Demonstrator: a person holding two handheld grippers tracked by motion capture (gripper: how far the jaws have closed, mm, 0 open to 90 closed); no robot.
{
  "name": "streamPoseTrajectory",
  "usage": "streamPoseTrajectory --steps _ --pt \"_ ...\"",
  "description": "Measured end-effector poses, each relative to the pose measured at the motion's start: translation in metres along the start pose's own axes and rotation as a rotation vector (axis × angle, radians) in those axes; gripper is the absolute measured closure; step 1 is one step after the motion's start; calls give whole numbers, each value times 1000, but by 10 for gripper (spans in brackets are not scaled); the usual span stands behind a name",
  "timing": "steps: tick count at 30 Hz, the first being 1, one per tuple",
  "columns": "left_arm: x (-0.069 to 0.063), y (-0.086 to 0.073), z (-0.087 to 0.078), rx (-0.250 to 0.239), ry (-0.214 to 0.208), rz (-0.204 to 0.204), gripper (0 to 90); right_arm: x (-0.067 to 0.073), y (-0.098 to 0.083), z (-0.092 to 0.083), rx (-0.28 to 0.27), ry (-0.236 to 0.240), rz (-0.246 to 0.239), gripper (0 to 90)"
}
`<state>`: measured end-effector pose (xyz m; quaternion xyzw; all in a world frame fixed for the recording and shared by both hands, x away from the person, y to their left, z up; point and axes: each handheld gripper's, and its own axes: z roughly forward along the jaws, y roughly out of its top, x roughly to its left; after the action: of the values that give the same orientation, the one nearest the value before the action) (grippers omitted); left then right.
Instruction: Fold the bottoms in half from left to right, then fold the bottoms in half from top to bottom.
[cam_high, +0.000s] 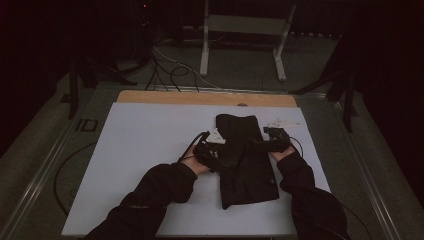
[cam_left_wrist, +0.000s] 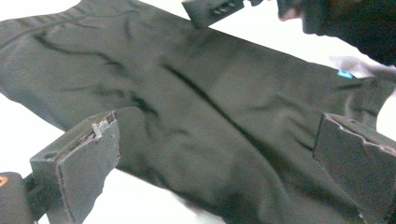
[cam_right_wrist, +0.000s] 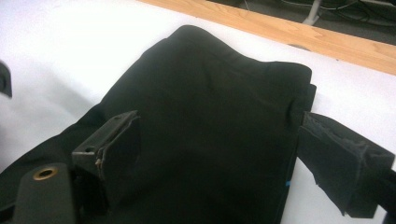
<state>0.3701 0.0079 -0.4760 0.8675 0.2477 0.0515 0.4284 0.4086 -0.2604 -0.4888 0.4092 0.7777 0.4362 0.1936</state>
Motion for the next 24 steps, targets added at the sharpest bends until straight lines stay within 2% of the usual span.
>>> streamPoseTrajectory --steps 1,7,10,24 --pt "4 1 -2 -6 5 -16 19 0 0 -1 2 -1 3 142" --pt "13 1 -5 -6 34 -25 19 -3 -1 -3 3 -9 1 143" --pt "20 0 -7 -9 43 -48 19 -5 -1 -4 2 -12 2 144" --pt "32 1 -8 -29 67 -87 18 -6 1 -4 0 -13 0 144"
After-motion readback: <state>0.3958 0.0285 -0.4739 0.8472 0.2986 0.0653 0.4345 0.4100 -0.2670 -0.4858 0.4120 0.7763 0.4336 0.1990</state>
